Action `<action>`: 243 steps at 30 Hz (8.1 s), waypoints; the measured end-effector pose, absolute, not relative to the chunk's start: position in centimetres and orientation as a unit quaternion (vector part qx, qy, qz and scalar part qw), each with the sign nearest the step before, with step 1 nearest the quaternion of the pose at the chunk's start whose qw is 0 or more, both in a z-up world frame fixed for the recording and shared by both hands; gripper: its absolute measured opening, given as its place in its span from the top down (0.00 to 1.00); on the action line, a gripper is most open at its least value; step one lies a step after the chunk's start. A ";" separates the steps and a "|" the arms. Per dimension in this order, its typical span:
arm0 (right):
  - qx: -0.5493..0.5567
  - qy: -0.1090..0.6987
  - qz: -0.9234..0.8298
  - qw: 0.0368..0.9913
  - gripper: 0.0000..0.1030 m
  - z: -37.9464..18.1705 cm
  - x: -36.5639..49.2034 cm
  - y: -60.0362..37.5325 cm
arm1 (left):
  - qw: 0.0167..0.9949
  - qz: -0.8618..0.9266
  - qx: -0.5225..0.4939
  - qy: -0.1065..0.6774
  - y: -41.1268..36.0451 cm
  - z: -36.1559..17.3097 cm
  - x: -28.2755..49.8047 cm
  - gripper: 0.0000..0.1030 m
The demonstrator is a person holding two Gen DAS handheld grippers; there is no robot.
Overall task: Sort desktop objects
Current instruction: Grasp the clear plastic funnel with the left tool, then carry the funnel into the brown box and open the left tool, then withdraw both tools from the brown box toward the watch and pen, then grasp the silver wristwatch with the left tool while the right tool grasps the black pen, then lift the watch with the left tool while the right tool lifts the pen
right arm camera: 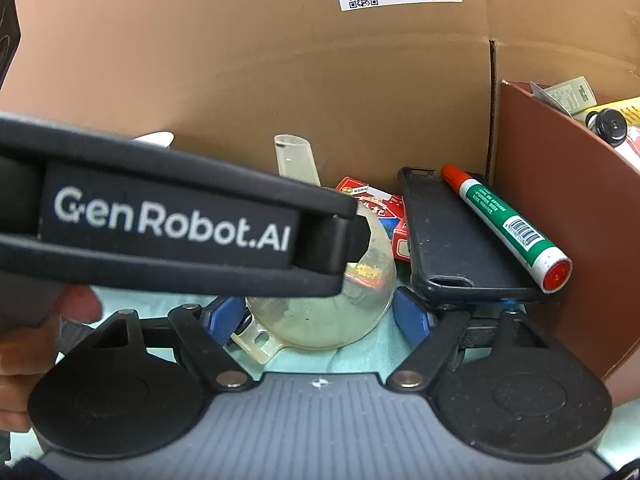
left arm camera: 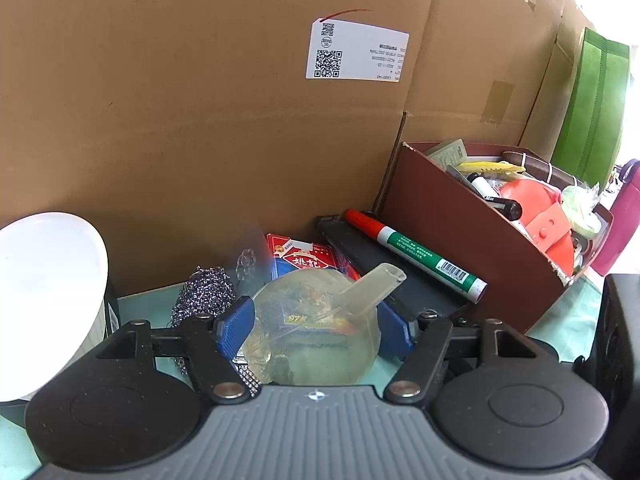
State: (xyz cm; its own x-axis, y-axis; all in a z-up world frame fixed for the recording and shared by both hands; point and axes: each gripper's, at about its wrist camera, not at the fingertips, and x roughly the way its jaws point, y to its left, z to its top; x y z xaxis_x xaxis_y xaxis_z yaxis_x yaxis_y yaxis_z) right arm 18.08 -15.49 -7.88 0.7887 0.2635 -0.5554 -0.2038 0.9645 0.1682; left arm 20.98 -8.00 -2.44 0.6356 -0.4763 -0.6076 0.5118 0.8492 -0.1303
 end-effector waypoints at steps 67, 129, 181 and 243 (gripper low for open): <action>-0.036 0.214 -0.065 0.974 0.12 0.2 16.4 -34.4 | 0.891 -0.393 0.035 0.225 -26.8 4.2 22.0 0.09; -0.069 0.271 0.072 0.957 0.08 -2.0 1.7 -16.1 | 0.944 -0.096 -0.032 0.313 -3.2 -0.8 5.2 0.07; 0.000 0.325 0.100 0.940 0.88 -8.2 14.0 -15.2 | 0.909 -0.212 -0.045 0.356 -2.8 -5.7 19.5 0.51; -0.056 0.355 0.141 0.922 0.85 -6.6 5.9 -18.6 | 0.912 -0.206 0.052 0.351 -4.1 -6.5 11.3 0.63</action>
